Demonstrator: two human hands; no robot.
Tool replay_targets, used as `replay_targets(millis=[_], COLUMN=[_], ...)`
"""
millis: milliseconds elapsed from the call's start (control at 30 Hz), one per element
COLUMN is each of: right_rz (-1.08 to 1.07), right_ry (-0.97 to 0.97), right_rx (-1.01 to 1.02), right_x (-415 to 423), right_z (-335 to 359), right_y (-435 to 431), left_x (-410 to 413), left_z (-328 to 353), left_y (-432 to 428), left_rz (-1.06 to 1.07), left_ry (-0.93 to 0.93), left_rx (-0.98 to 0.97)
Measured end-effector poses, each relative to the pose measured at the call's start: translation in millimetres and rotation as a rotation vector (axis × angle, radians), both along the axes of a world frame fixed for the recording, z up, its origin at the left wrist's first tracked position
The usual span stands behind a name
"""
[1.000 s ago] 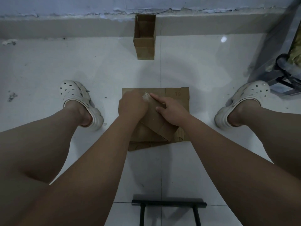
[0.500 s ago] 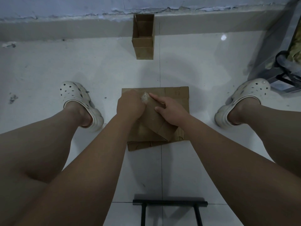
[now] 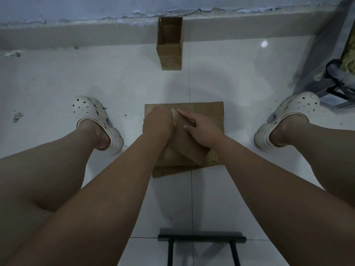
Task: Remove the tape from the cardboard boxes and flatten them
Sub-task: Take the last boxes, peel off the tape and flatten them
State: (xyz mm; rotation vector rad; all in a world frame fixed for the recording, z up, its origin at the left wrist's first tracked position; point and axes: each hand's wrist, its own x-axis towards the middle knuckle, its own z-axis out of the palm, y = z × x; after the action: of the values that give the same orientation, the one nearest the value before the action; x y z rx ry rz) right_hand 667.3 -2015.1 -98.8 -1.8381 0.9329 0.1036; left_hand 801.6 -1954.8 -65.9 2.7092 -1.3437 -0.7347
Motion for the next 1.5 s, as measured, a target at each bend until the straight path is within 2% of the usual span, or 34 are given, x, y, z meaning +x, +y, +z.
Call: replay_targets(millis=[100,167,300,367,500,767,867,1033,1133,1233,1367,1500], right_rz=[0.0,-0.001,-0.007,-0.02,-0.022,-0.023,-0.015,-0.018,-0.02,-0.018,-0.011,0.007], right_ry=[0.005,0.003,0.003,0.001,-0.007,-0.01,0.003,0.001,-0.013,-0.011,-0.005,0.022], right_rx=[0.011,0.013,-0.002,0.011,-0.004,-0.043,-0.056,-0.062,-0.06,-0.073,-0.084,-0.247], right_x=[-1,-1,1,1,1,1,1,1,1,2,2,-2], right_z=[0,0,-1,-3,-4,-2,-4,-5,-6,-6,-3,-1], right_y=[2,2,-4,-2,4,5,5,4,5,6,10,20], left_x=[1,7,6,0,-12,-26,-28,-26,-26,-29,-32,-39], left_z=[1,0,0,1,0,-12,-15,-16,-19,-20,-18,-18], left_y=[8,16,29,32,39,37,38,32,27,21,16,20], left_rz=[0.004,0.109,0.333,0.33,0.207,0.416,0.414,0.297,0.36,0.404,0.439,0.31], left_ry=[-0.03,-0.016,0.196,0.236,0.11,0.136,0.114,0.021,0.006,-0.084,-0.14,-0.266], left_rx=[-0.021,-0.098,-0.319,-0.328,-0.338,-0.392,-0.4,-0.335,-0.251,-0.141,-0.079,-0.079])
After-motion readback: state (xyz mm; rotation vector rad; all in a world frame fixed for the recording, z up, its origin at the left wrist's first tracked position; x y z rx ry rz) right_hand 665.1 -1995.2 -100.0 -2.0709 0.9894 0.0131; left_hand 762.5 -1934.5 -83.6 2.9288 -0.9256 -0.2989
